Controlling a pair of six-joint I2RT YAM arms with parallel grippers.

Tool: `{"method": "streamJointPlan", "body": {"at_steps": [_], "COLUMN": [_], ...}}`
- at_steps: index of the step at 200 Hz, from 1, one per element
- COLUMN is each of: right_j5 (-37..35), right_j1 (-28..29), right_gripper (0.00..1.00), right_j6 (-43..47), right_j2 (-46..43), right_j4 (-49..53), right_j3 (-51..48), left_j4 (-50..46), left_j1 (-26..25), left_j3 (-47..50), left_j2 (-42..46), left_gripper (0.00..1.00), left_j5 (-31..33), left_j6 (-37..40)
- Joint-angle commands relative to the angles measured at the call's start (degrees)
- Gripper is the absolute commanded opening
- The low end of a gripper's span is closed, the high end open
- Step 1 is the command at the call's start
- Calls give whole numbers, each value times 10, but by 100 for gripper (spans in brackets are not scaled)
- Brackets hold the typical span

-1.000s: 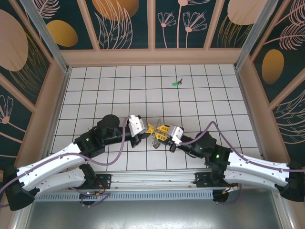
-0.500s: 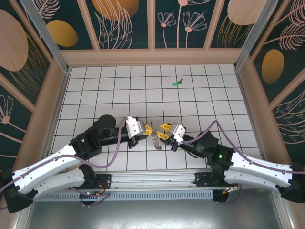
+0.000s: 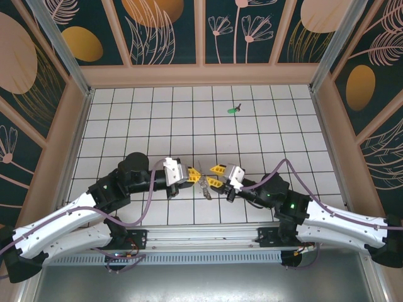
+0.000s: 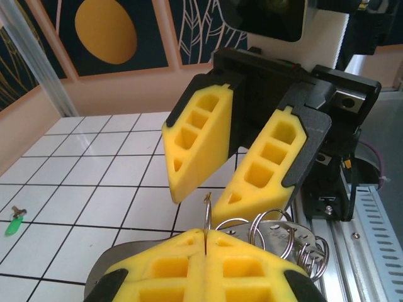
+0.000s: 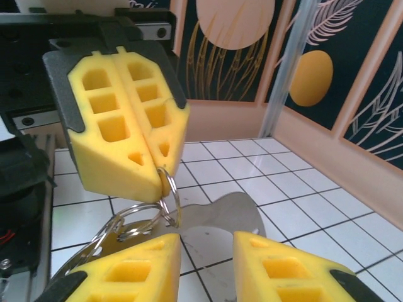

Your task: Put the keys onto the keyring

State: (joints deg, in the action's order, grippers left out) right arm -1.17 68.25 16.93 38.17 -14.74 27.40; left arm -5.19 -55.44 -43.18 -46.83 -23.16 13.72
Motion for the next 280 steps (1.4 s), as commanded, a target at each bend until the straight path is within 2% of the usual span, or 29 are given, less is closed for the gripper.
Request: {"method": "streamJointPlan", "body": {"at_steps": [1,27,45,56,108,161,193,239,280], "right_j5": [43,62,75,80,106,136,105,15,20], "right_j1": [4,4,4,4,4,4,4,3,3], "right_gripper": [27,23,13,10,5,5,3,17,20], "right_j6": [-15,-17,-17,-16,-8,-2,1,-2,-7], "right_j2": [2,-1,-4,-5,-10,-6,4,-2,-17], "right_j4": [-41,-55,-61,-63,-60,-62,-65,-75,-73], "right_j3": [20,16,12,8,8,15,20,10,0], "left_j4": [6,4,6,5,-3,-9,-10,-10,-9], "left_j1": [1,1,1,1,1,1,1,1,1], "left_j3": [-22,-27,-27,-29,-37,-39,-41,-37,-32], "left_j2": [-3,-12,-12,-14,-32,-48,-49,-42,-40], "left_gripper": [0,0,0,0,0,0,0,0,0], "left_j5": [-36,-44,-42,-41,-35,-18,-18,-5,5], "left_j6": [9,3,-1,-3,-2,-1,-2,1,3]}}
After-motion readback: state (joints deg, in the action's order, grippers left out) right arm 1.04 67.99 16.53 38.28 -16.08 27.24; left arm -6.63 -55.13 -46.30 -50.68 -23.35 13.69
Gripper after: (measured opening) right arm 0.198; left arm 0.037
